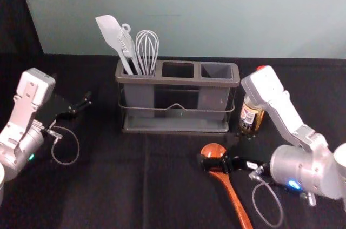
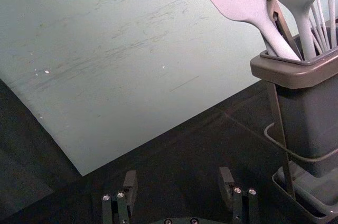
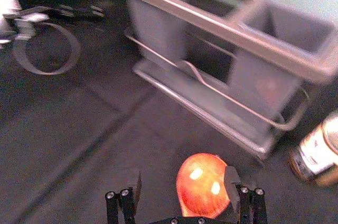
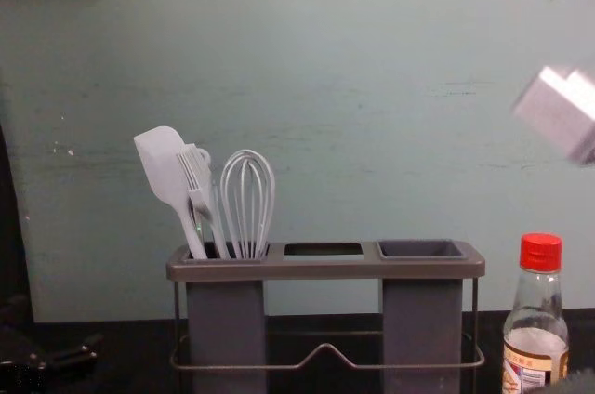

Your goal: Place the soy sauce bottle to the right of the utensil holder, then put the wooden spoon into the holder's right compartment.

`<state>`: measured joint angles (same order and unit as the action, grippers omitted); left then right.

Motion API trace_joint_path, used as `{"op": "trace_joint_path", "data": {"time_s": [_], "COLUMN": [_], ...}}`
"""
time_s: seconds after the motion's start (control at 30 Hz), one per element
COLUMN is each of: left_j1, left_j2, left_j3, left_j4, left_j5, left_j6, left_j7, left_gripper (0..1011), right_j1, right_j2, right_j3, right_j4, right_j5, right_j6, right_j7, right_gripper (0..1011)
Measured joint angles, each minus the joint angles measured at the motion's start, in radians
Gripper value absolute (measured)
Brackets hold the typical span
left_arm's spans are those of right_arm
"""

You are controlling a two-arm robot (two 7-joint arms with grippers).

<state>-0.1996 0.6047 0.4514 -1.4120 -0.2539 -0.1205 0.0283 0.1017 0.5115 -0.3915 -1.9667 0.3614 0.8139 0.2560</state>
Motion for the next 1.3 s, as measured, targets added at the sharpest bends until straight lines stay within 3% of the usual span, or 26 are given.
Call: {"op": "trace_joint_path", "data": {"time_s": [0.17, 0.4, 1.0, 1.3], "left_j1": [0.0, 0.0, 0.0, 0.0], "left_j2": [0.0, 0.0, 0.0, 0.0], "left_j3": [0.0, 0.0, 0.0, 0.0], "left_j4": [0.0, 0.0, 0.0, 0.0], "left_j5": [0.0, 0.0, 0.0, 0.0], "left_j6": [0.0, 0.0, 0.0, 0.0], "left_j7": [0.0, 0.0, 0.0, 0.0], "left_gripper": [1005, 1005, 1005, 1005], "right_j1": [0.015, 0.028, 0.074, 0.081], "right_j2": [-0.099, -0.156, -0.238, -0.26], "right_j3": [0.019, 0.02, 0.026, 0.027], "right_j4": [0.044, 0.09, 0.205, 0.233], "right_j5": [-0.019, -0.036, -0.068, -0.092], "right_j6": [0.128, 0.178, 0.198, 0.191], "right_j7": [-0.108, -0.137, -0.126, -0.127], "right_gripper": [1004, 1004, 1004, 1004]}}
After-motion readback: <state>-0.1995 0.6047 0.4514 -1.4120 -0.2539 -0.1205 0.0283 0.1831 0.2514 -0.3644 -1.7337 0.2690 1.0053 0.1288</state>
